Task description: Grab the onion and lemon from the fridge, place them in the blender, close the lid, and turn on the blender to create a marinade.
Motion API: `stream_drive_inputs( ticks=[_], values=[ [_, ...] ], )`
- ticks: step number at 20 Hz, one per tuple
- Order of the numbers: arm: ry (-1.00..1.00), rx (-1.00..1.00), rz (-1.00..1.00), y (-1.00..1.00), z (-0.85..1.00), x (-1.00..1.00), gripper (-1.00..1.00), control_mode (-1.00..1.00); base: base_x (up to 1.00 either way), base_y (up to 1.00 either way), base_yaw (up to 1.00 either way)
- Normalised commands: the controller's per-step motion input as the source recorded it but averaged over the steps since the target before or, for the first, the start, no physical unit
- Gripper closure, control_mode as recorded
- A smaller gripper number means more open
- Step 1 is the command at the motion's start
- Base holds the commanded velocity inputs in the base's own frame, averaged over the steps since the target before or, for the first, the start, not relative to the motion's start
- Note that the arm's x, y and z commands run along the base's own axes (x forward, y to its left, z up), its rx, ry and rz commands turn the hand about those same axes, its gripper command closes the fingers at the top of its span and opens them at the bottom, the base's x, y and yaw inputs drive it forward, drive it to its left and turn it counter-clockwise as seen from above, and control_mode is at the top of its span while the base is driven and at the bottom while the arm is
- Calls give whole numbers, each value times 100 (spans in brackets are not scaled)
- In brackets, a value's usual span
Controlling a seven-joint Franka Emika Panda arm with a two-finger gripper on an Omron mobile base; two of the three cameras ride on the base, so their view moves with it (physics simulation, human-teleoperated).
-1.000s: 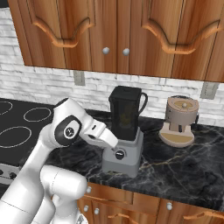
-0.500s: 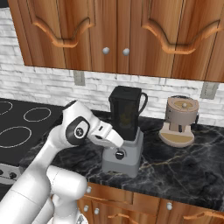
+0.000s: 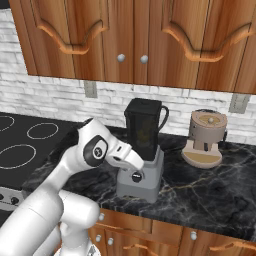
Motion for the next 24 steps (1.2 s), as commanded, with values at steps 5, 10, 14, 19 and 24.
stream_drive_inputs(
  ticks=[5,10,14,19,24],
  values=[
    [0,0,0,-5,-26,18,-100,-100,0,0,0],
    [0,0,0,-13,-20,20,-100,-100,0,0,0],
    [0,0,0,-11,-27,16,-100,-100,0,0,0],
    [-2,0,0,0,-49,2,-100,-100,0,0,0],
    [-7,0,0,7,-43,4,-100,-100,0,0,0]
  ],
)
